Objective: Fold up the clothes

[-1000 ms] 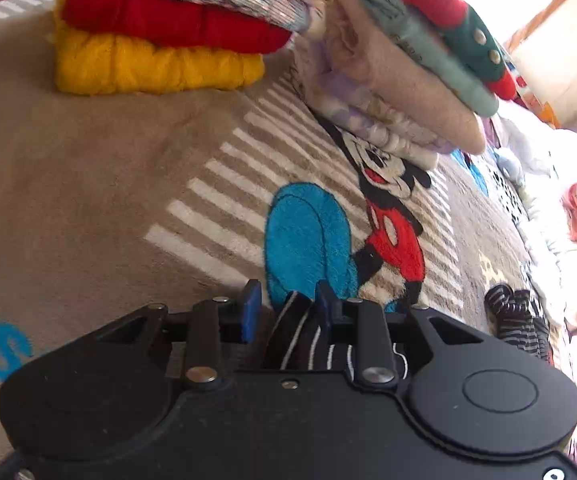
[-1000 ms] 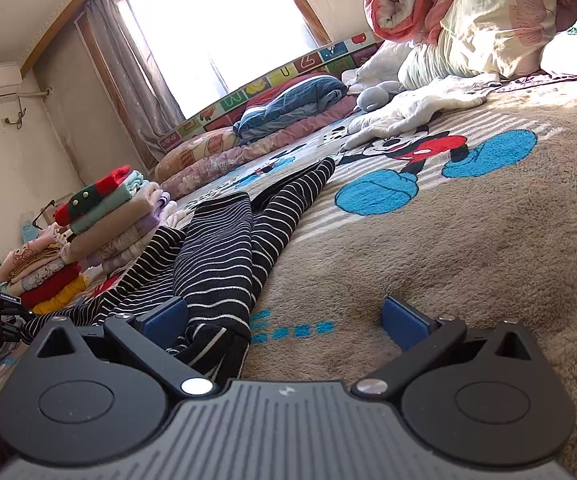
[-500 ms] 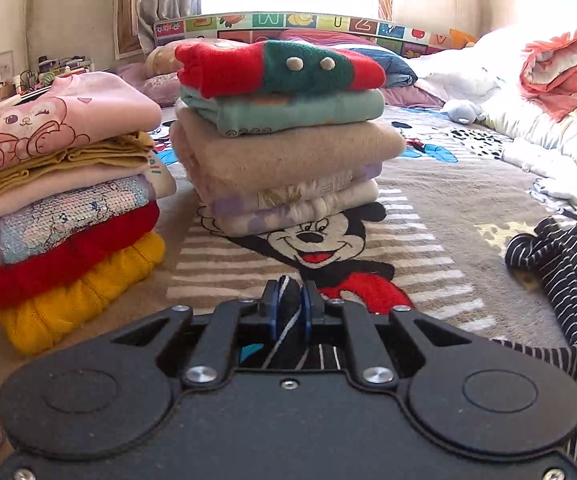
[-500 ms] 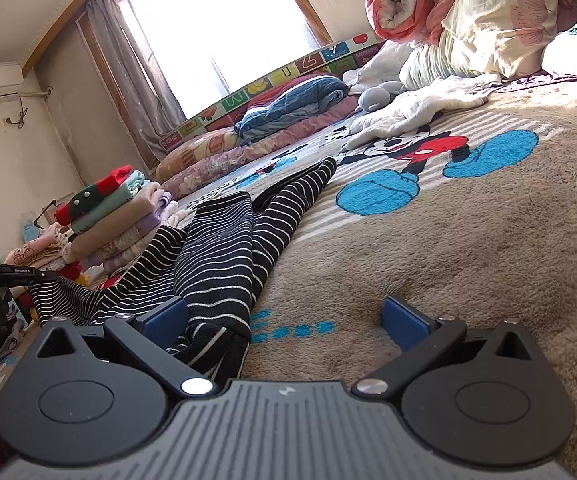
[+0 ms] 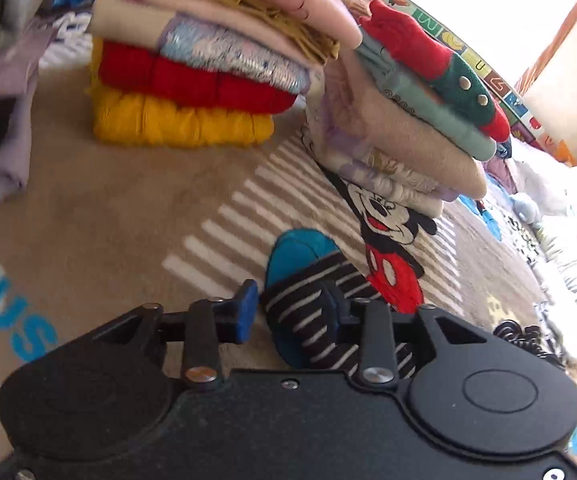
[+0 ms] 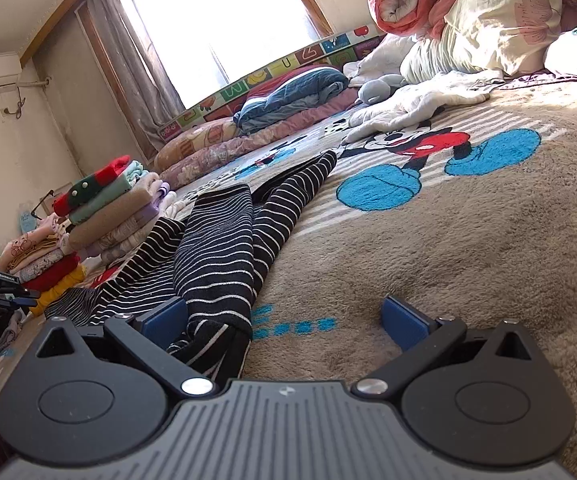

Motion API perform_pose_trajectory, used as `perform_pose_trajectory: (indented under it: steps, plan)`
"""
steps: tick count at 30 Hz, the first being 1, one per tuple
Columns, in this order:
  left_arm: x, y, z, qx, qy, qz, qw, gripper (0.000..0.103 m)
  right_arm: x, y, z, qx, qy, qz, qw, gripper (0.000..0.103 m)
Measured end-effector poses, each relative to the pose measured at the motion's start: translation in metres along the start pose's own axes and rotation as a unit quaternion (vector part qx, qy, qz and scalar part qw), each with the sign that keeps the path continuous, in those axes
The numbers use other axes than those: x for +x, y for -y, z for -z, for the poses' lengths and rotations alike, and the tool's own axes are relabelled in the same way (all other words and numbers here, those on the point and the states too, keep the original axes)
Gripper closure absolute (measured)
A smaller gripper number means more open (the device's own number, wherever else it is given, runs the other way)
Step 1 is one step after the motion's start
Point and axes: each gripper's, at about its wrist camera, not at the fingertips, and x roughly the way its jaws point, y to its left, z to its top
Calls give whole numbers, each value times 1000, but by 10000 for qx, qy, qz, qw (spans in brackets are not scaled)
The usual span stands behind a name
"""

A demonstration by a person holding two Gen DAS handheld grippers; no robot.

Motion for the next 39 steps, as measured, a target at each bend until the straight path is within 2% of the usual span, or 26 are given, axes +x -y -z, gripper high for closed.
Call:
perform_pose_trajectory:
  steps: [2,4,7,9,11,17,20,23,26,28,29,31,37,39]
  plan:
    - [0,-4,11,-233,-121,200,9995,61,-11,-7,-5,-30,159,118,9998,3]
    - [1,-5,18,-325,-166,203,9991,61,-25,-18,-10,-133,391,221,9989,3]
    - [-5,6,21,-205,57,45,9998,61,-35,-54,-19,-812,472,144,9955,4]
    - [-6,19,22,-253,67,371,9990,61,-30,-81,-17,-1277,303,-85,9913,5]
    - [-4,45,25,-7,3,674,9977,61,-25,-103,-15,-1634,142,-263,9861,5]
    - [8,136,43,768,-334,1316,9878,61,-12,-119,-1,-1765,-256,-345,9834,7]
    - [13,170,64,857,-473,1751,9797,61,-10,-113,-7,-1684,-280,-110,9853,8]
    - [19,197,98,807,-729,2203,9693,59,-8,-94,-22,-1312,-238,30,9911,8]
    - [13,208,142,971,-341,1866,9770,59,0,-76,-40,-946,-257,71,9952,14]
    - [9,215,171,1045,-97,1643,9808,58,17,-72,-55,-839,-417,-33,9956,24]
    - [9,209,182,853,-89,1567,9839,51,30,-71,-64,-788,-557,-105,9953,26]
    - [12,203,199,632,-104,1416,9879,43,55,-72,-82,-729,-821,-223,9937,27]
    - [19,216,205,1290,-102,1576,9790,43,141,-85,-130,-856,-1448,-328,9852,27]
    - [24,209,207,1094,-359,1814,9766,43,170,-85,-141,-775,-1648,-312,9828,27]
